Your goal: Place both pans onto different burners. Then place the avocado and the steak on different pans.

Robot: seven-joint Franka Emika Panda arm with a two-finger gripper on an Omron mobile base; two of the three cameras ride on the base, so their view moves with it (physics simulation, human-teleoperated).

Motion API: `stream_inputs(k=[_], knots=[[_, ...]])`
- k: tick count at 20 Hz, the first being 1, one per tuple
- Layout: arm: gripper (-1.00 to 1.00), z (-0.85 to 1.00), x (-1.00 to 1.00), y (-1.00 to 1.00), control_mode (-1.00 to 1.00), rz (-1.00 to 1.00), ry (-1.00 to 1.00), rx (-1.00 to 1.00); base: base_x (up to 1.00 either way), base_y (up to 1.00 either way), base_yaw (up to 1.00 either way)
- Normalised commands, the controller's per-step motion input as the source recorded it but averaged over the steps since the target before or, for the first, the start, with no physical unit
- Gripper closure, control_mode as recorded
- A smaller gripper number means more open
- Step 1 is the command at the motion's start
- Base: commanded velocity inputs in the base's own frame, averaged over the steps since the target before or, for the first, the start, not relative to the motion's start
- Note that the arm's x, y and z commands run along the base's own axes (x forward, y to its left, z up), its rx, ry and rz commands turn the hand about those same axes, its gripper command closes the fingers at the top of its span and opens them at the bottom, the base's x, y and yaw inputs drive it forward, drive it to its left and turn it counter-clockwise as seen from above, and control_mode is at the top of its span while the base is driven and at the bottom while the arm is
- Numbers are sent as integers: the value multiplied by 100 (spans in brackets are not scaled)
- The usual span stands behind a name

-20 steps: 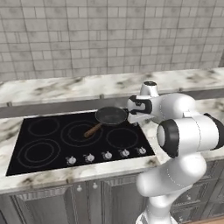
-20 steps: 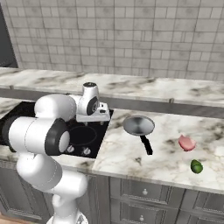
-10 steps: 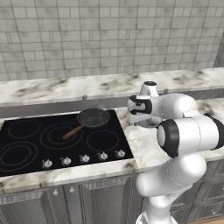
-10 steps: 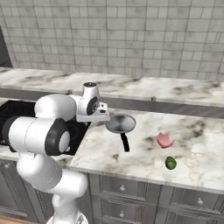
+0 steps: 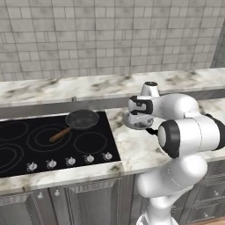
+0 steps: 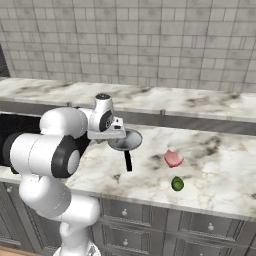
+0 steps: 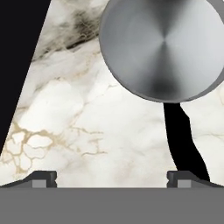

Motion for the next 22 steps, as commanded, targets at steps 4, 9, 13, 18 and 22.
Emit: stream_inputs(k=[4,9,13,18,22], knots=[[-100,0,0,0,100,0,0,0,2,-11,0],[-100,0,0,0,100,0,0,0,11,0,0],[-100,0,0,0,100,0,0,0,12,0,0],[-100,0,20,0,-100,0,0,0,3,0,0],[-100,0,23,-7,-100,0,0,0,0,0,0]])
